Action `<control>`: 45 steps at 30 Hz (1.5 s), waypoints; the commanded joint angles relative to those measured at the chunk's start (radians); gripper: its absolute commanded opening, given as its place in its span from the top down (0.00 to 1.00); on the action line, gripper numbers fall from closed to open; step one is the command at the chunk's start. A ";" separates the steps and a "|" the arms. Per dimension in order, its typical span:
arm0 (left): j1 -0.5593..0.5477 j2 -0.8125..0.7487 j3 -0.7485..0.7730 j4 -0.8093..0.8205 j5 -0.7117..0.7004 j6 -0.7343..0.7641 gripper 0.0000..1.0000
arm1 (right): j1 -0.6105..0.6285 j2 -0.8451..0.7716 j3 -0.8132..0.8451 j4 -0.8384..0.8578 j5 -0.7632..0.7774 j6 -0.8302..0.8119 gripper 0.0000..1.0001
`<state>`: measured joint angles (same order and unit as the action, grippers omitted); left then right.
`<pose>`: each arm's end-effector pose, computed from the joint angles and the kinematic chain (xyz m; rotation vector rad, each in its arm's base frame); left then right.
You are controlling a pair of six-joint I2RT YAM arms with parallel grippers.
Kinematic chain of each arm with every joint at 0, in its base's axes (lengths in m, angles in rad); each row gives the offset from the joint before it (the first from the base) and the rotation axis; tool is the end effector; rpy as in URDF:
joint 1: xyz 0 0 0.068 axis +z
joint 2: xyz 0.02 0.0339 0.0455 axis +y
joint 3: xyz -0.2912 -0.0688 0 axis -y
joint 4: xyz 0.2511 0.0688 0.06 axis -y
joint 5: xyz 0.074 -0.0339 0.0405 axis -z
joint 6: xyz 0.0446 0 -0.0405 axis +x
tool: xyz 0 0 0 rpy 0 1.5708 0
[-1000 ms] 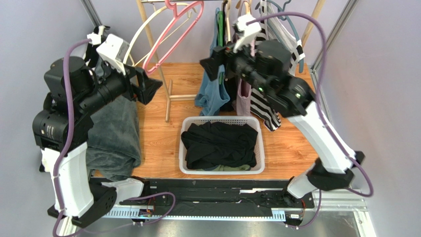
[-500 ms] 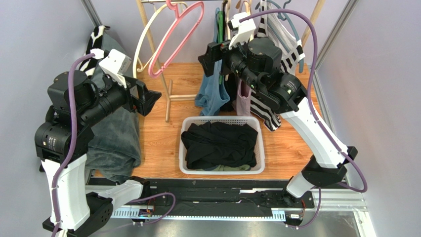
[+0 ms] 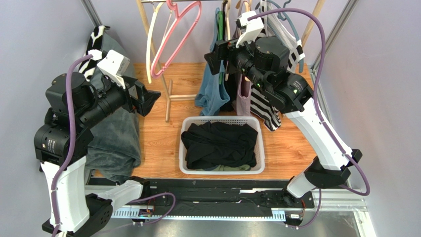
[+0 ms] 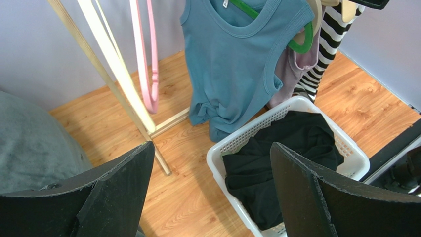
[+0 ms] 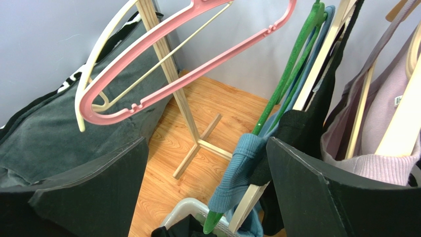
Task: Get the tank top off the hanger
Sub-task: Pick up the hanger from the clothesline.
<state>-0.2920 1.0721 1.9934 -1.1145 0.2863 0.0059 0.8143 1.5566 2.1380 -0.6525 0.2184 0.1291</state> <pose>0.0916 -0.0407 0.5831 0.4694 1.7157 -0.4593 0.2198 0.2188 0.5844 -0.3979 1.6199 0.5402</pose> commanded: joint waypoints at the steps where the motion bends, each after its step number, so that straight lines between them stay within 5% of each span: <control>1: 0.004 -0.012 -0.018 0.042 -0.001 0.000 0.05 | -0.006 -0.010 0.010 0.037 -0.059 0.029 0.05; 7: 0.004 -0.021 -0.048 0.048 -0.010 -0.001 0.05 | -0.004 -0.004 0.008 0.080 -0.166 0.063 0.06; 23: 0.004 -0.035 -0.064 0.054 -0.027 0.006 0.05 | -0.006 -0.007 -0.069 0.051 -0.001 0.066 0.07; 45: 0.004 -0.061 -0.110 0.059 -0.019 0.003 0.05 | -0.050 -0.055 -0.101 0.096 -0.096 0.038 0.07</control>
<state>-0.2920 1.0203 1.8874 -1.0946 0.2604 0.0063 0.7811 1.5150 2.0171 -0.6006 0.1364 0.1677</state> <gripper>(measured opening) 0.946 0.934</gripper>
